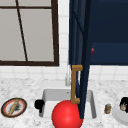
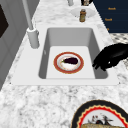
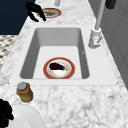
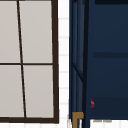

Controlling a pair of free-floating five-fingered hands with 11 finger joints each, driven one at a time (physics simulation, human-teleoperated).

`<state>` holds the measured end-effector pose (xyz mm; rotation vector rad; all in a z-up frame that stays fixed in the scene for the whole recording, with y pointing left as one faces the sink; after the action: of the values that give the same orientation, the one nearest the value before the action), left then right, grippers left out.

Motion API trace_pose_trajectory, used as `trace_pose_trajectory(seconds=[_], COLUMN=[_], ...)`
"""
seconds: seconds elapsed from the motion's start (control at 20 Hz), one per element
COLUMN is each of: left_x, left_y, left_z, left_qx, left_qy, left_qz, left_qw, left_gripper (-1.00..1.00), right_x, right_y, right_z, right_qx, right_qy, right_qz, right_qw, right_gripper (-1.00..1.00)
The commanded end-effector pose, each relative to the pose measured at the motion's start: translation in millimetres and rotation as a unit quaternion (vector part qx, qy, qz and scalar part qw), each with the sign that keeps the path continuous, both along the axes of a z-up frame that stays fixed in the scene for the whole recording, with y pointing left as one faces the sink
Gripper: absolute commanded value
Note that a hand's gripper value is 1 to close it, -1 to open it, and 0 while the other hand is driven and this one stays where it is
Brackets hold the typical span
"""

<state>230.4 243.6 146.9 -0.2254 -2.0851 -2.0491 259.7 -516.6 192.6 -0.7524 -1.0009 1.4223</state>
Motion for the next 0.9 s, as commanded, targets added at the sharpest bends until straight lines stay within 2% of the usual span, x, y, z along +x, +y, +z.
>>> trace_pose_trajectory(seconds=[0.0, 0.15, 0.35, 0.5, 0.65, 0.85], left_x=[0.0, 0.0, 0.0, 0.0, 0.0, 0.0], left_y=[0, 0, 0, 0, 0, 0], left_z=[0, 0, 0, 0, 0, 0], left_qx=[0.000, 0.000, 0.000, 0.000, 0.000, 0.000], left_qy=[0.000, 0.000, 0.000, 0.000, 0.000, 0.000], left_qz=[0.000, 0.000, 0.000, 0.000, 0.000, 0.000], left_qw=[1.0000, 1.0000, 1.0000, 1.0000, 1.0000, 1.0000], left_gripper=[0.00, 0.00, 0.00, 0.00, 0.00, 0.00], right_x=[0, 0, 0, 1, 5, 17], right_y=[-26, -38, -44, -46, -46, -51], right_z=[-31, -56, -90, -115, -122, -123], right_qx=[0.006, 0.000, -0.009, -0.028, -0.022, -0.001], right_qy=[0.007, 0.006, 0.011, 0.011, -0.015, -0.014], right_qz=[0.014, 0.017, -0.002, -0.006, -0.018, -0.032], right_qw=[0.9999, 0.9998, 0.9999, 0.9995, 0.9995, 0.9994], right_gripper=[1.00, 1.00, 1.00, 1.00, 1.00, 1.00])
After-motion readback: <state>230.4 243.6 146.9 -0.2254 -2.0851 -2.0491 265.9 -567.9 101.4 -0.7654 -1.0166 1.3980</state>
